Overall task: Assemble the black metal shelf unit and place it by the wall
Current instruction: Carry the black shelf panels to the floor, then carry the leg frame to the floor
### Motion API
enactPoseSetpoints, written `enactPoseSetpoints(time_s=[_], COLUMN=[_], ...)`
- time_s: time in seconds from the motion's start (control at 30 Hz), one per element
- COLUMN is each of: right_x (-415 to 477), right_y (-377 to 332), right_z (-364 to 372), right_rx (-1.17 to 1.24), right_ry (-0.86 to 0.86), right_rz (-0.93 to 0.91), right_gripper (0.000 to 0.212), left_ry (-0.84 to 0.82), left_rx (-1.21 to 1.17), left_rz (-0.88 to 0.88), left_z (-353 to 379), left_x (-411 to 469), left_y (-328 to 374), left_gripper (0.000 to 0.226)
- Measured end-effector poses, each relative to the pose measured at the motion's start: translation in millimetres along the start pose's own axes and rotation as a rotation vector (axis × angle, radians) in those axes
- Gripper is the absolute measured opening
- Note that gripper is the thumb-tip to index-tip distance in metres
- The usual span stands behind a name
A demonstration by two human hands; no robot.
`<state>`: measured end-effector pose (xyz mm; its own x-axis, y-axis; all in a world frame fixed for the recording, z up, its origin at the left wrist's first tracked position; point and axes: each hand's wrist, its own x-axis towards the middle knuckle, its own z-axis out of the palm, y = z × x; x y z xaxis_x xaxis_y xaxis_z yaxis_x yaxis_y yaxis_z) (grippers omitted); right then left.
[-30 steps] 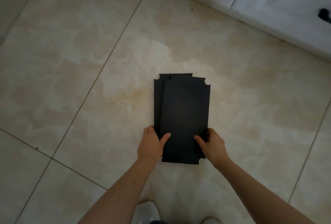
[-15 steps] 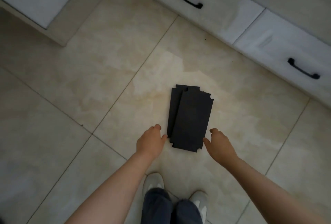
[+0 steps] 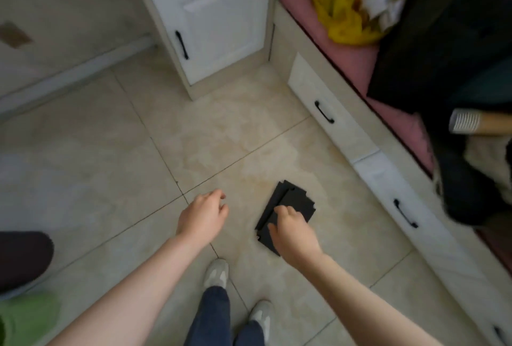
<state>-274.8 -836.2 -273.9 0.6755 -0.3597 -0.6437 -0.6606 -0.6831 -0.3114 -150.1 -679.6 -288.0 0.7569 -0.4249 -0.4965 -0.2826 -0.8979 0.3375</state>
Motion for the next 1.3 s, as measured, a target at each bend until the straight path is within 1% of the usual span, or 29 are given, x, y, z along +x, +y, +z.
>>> enactPoseSetpoints(time_s=[0.07,0.13,0.23,0.27,0.43,0.57,0.7,0.93,1.1,1.3], right_x=[-39.1,-54.4,-53.2,-60.1,-106.0,-137.4,-159.3,-183.0,-188.6,-175.0], right_y=[-55.6,-80.6,-94.5,-107.1,-197.8,-272.0,-339.5,-439.9,-498.3,-569.5], right_z=[-36.1,-46.5,-59.6,-63.8,-75.2,-78.4,-84.0,-90.6,-99.5,-123.9], right_rx=[-0.127,-0.172,-0.173,-0.186,-0.245,-0.281,-0.326,-0.347,-0.351,-0.346], right_ry=[-0.011,0.005,0.058,0.065,0.072,0.074,0.09,0.127,0.149,0.183], right_rz=[-0.161,-0.248,-0.292,-0.329,-0.51,-0.636,-0.711,-0.78,-0.858,-0.978], right_gripper=[0.042,0.043,0.046,0.047,0.047,0.045,0.043,0.04,0.041,0.04], left_ry=[0.121,0.176,0.224,0.237,0.395,0.465,0.558,0.724,0.849,0.944], left_rx=[-0.066,-0.063,-0.071,-0.084,-0.169,-0.226,-0.321,-0.422,-0.46,-0.501], left_rz=[-0.07,-0.087,-0.063,-0.081,-0.216,-0.315,-0.426,-0.474,-0.475,-0.515], left_z=[-54.2,-75.6,-95.6,-108.0,-170.0,-209.6,-245.9,-315.4,-368.1,-428.4], left_x=[-50.3,-76.1,-90.2,-104.0,-186.7,-237.4,-277.1,-303.6,-306.4,-291.3], left_y=[-21.8,-35.4,-36.1,-42.3,-95.7,-143.4,-190.7,-246.8,-264.1,-284.5], left_gripper=[0.026,0.024,0.024,0.024,0.023,0.025,0.024,0.024,0.025,0.027])
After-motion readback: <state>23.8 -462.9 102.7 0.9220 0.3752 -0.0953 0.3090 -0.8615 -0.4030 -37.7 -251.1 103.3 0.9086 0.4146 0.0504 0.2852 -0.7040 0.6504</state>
